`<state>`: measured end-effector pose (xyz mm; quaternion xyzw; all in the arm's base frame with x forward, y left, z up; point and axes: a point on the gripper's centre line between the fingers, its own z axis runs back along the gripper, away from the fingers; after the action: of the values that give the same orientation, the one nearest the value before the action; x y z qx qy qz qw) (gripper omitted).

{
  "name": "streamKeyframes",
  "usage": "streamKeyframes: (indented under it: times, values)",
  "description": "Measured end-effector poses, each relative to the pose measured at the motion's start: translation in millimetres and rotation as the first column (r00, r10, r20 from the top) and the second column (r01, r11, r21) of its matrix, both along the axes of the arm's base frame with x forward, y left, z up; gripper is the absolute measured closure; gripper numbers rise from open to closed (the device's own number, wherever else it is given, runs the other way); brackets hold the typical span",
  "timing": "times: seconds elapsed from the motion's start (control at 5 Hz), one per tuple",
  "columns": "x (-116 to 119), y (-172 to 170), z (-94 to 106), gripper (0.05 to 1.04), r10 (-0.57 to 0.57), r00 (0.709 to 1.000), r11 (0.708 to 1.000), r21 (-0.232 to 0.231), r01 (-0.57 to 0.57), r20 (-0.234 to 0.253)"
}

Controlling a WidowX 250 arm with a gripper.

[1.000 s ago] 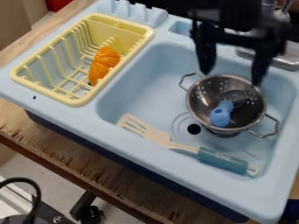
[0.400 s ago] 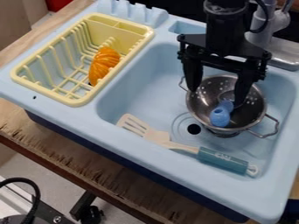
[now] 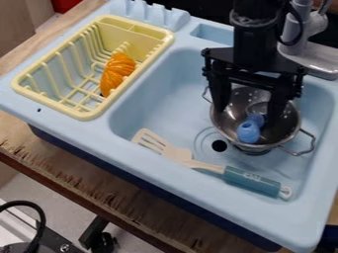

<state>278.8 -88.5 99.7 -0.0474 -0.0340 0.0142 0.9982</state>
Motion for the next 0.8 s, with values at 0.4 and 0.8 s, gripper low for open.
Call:
streamKeyframes:
  times: [0.4,0.8]
  values:
    - [2.9,1.9,-2.5,0.082,0.041,0.999,0.999,0.01,-0.041,0.009]
    - [1.0,2.2,-13.2,0.082,0.043,0.999,0.998,0.039,-0.043,-0.004]
